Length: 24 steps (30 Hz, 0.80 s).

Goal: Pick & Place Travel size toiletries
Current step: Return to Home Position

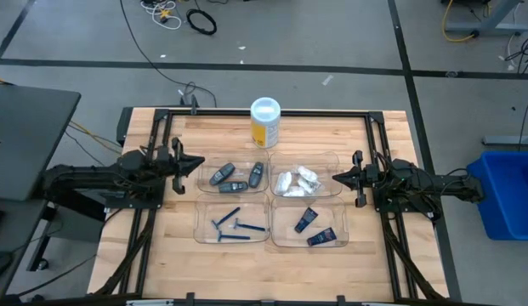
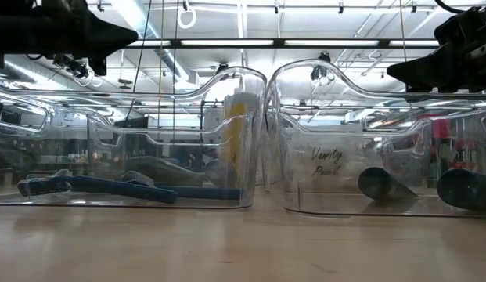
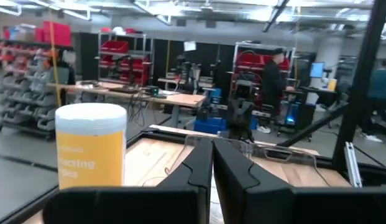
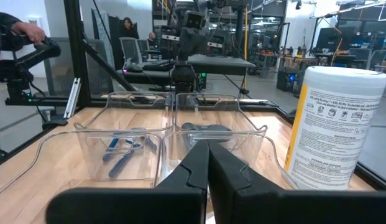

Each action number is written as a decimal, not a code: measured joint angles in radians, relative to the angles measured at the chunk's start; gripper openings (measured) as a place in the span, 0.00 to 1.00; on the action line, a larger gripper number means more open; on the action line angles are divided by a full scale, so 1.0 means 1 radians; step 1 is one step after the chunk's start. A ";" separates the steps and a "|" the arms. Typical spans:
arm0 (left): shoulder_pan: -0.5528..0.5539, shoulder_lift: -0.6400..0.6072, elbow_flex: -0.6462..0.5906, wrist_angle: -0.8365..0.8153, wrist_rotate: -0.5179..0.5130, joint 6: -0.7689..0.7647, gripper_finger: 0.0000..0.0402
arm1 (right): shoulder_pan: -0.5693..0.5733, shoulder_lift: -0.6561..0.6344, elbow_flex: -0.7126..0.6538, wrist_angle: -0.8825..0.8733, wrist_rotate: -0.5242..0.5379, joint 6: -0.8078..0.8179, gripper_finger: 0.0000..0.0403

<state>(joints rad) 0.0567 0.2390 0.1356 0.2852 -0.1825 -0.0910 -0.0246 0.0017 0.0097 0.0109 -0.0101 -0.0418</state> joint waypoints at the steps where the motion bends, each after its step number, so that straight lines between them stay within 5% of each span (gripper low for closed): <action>1: -0.003 -0.016 -0.008 -0.005 0.010 0.008 0.06 | 0.000 0.000 0.000 0.000 0.000 0.000 0.02; 15: -0.006 -0.234 -0.126 -0.071 0.156 -0.002 0.06 | 0.000 0.000 0.000 0.000 0.000 0.000 0.02; 24: -0.032 -0.239 -0.127 -0.237 0.181 -0.039 0.06 | 0.000 0.000 0.000 0.000 0.000 0.000 0.02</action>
<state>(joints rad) 0.0243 0.0005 0.0090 0.0486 -0.0017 -0.1296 -0.0246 0.0017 0.0097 0.0106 -0.0101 -0.0418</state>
